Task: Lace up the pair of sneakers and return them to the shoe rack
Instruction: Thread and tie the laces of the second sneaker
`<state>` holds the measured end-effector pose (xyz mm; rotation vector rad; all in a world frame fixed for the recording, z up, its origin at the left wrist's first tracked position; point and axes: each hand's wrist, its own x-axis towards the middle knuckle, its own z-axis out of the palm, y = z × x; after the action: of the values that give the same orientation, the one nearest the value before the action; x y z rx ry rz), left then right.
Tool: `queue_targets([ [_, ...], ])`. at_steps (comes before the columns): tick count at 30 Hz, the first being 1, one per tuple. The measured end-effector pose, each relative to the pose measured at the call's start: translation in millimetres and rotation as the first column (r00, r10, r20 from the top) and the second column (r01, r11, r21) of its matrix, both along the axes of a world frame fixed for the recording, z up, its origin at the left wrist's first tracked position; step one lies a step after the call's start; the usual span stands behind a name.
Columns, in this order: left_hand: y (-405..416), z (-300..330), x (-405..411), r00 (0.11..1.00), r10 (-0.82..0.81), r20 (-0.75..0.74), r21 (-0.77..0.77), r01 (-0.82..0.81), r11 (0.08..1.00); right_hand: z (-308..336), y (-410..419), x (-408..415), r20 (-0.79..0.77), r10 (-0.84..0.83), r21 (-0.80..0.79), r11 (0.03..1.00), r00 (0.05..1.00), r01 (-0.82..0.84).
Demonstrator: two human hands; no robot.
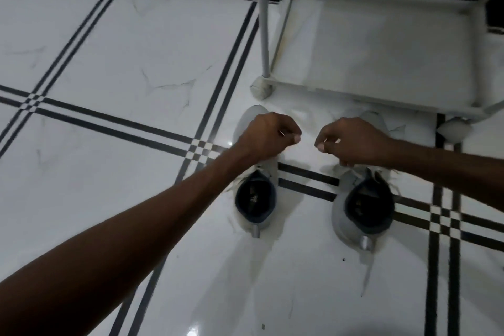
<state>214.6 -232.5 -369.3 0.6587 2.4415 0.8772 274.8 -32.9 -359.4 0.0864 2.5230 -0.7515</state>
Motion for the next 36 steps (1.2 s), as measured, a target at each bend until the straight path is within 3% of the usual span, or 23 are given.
queue_targets([
  [4,62.8,-23.6,28.0,0.98,-0.174,0.099,0.022,0.173,0.985,-7.0,47.5,47.8,-0.115,-0.061,0.064,0.996,0.992,0.068],
  [8,97.5,-43.4,51.3,0.953,-0.287,0.093,0.027,0.286,0.958,-21.0,73.2,95.6,-0.218,-0.229,0.038,0.969,0.949,0.243],
  [13,107.4,-55.2,69.3,0.979,-0.203,0.024,-0.002,0.203,0.979,-37.8,79.2,120.0,-0.187,-0.48,-0.153,0.876,0.857,0.457],
  [16,110.9,-52.0,71.8,0.982,-0.161,0.1,0.002,0.162,0.987,-44.7,80.9,120.6,-0.184,-0.498,-0.161,0.866,0.847,0.474],
  [19,107.7,-45.5,59.9,0.961,-0.219,0.171,-0.022,0.226,0.974,-51.5,81.6,118.3,-0.177,-0.508,-0.145,0.861,0.843,0.488],
  [21,101.8,-43.9,46.1,0.963,-0.263,0.066,-0.182,0.27,0.945,-55.3,84.1,120.2,-0.195,-0.493,-0.124,0.87,0.848,0.478],
  [23,88.7,-45.2,31.0,0.948,-0.282,-0.145,-0.444,0.193,0.875,-56.7,87.0,123.9,-0.21,-0.462,-0.105,0.887,0.862,0.45],
  [25,77.8,-42.6,23.7,0.909,-0.341,-0.242,-0.612,0.13,0.78,-56.8,90.6,127.3,-0.208,-0.447,-0.1,0.895,0.87,0.436],
  [27,78.7,-39.0,28.5,0.887,-0.374,-0.271,-0.56,0.17,0.811,-57.0,92.1,127.9,-0.189,-0.449,-0.096,0.893,0.873,0.439],
  [28,84.4,-36.3,37.2,0.897,-0.367,-0.246,-0.445,0.232,0.865,-57.2,91.6,127.5,-0.183,-0.449,-0.09,0.894,0.875,0.44],
  [31,107.1,-36.5,71.0,0.961,-0.275,0.015,-0.081,0.275,0.958,-56.3,88.3,125.2,-0.178,-0.47,-0.089,0.883,0.865,0.461],
  [36,112.6,-45.8,71.4,0.968,-0.248,0.029,-0.109,0.25,0.962,-59.7,85.9,128.5,-0.198,-0.487,-0.116,0.873,0.85,0.473],
])
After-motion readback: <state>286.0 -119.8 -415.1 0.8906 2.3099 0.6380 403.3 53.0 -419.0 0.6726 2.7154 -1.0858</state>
